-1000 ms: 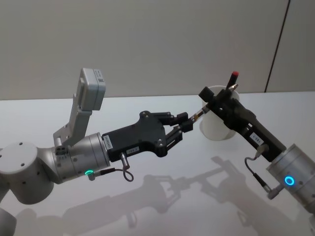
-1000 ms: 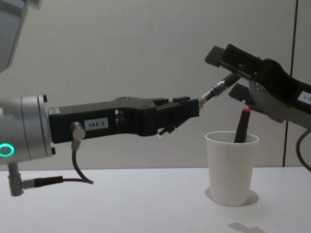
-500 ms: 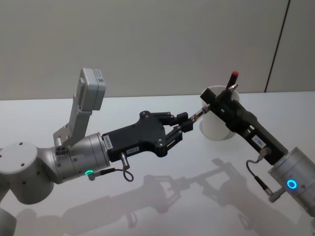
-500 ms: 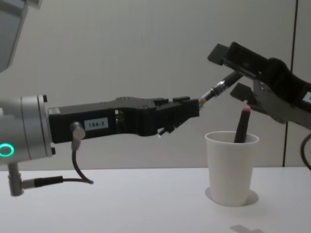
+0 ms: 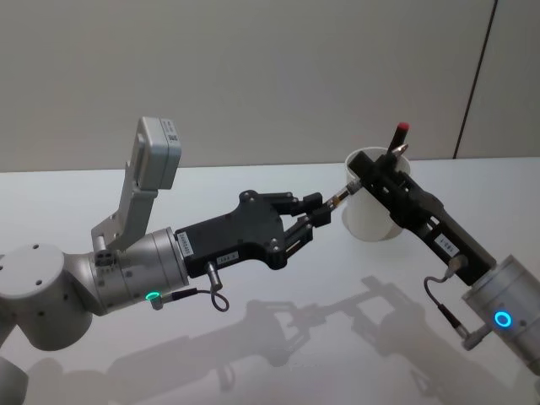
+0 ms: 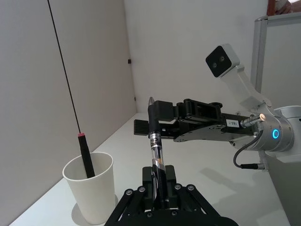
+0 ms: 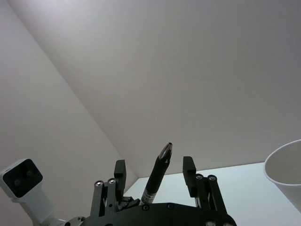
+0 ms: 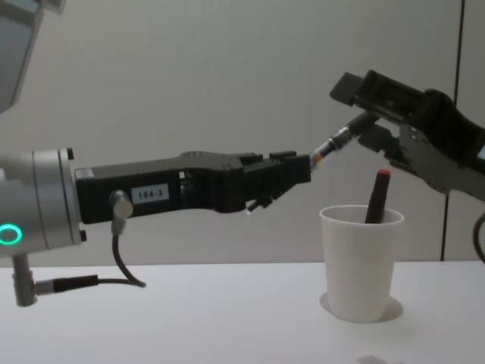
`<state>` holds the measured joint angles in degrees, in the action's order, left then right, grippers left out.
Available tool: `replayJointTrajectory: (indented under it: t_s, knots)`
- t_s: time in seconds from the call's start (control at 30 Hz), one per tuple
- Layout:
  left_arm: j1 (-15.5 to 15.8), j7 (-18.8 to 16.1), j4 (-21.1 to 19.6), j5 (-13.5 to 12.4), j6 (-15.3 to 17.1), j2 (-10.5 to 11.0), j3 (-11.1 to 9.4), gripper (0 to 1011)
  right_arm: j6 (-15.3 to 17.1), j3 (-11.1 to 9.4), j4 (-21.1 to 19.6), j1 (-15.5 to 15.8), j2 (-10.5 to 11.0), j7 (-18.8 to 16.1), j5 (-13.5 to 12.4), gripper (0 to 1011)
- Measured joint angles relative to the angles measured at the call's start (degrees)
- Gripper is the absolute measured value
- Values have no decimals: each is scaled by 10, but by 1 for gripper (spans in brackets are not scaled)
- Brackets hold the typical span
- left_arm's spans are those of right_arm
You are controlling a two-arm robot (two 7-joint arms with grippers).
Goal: Place the pen into the pen holder.
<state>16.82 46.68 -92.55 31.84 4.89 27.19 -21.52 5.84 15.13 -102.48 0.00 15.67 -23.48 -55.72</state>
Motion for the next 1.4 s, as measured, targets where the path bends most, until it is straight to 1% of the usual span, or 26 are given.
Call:
replayJointTrajectory:
  t_s: [0.03,0.13,0.17,0.2,0.23,0.27,0.33,0.37,0.4,0.43,0.57,0.6,0.63,0.67,0.73,0.97,1.03,1.1,1.17,1.2,1.23,1.3,1.4]
  knots:
    - [0,0,0,0,0,0,0,161,0,0,0,0,0,0,0,741]
    - [0,0,0,0,0,0,0,161,-1,0,0,1,0,0,-1,683]
    - [0,0,0,0,0,0,0,161,-1,0,0,1,0,0,-1,624]
    - [0,0,0,0,0,0,0,161,-1,0,0,1,0,0,-1,590]
    - [0,0,0,0,0,0,0,161,-1,0,0,1,1,0,-1,564]
    - [0,0,0,0,0,0,0,161,-1,0,0,1,1,0,-1,564]
    - [0,0,0,0,0,0,0,161,-2,0,-1,1,1,0,-2,461]
    - [0,0,0,0,0,0,0,161,-2,0,-1,1,1,0,-2,446]
    - [0,0,0,0,0,0,0,161,-2,0,-1,1,1,0,-2,374]
    - [0,0,0,0,0,0,0,161,-2,0,-1,1,1,0,-2,374]
    - [0,0,0,0,0,0,0,161,-2,0,-1,1,1,0,-2,242]
    - [0,0,0,0,0,0,0,161,-2,0,-1,1,1,0,-2,196]
    - [0,0,0,0,0,0,0,161,-2,0,-1,2,1,0,-2,196]
    - [0,0,0,0,0,0,0,161,-2,0,-1,2,1,-1,-3,168]
    - [0,0,0,0,0,0,0,161,-2,0,-2,2,1,-1,-3,161]
    - [0,0,0,0,0,0,0,161,-3,0,-2,2,1,-1,-3,156]
    - [0,0,0,0,0,0,0,176,-3,0,-1,2,1,0,-3,156]
    - [0,0,0,0,0,0,0,222,-3,0,-1,2,2,0,-3,153]
    - [0,0,0,0,0,0,0,298,-3,0,-1,2,1,0,-3,154]
    - [0,0,0,0,0,0,0,298,-3,0,-1,2,1,0,-3,153]
    - [0,0,0,0,0,0,0,357,-3,0,-1,2,1,0,-3,153]
    - [0,0,0,0,0,0,0,393,-3,0,-1,2,1,0,-3,153]
    - [0,0,0,0,0,0,0,520,-3,0,-1,2,1,0,-3,153]
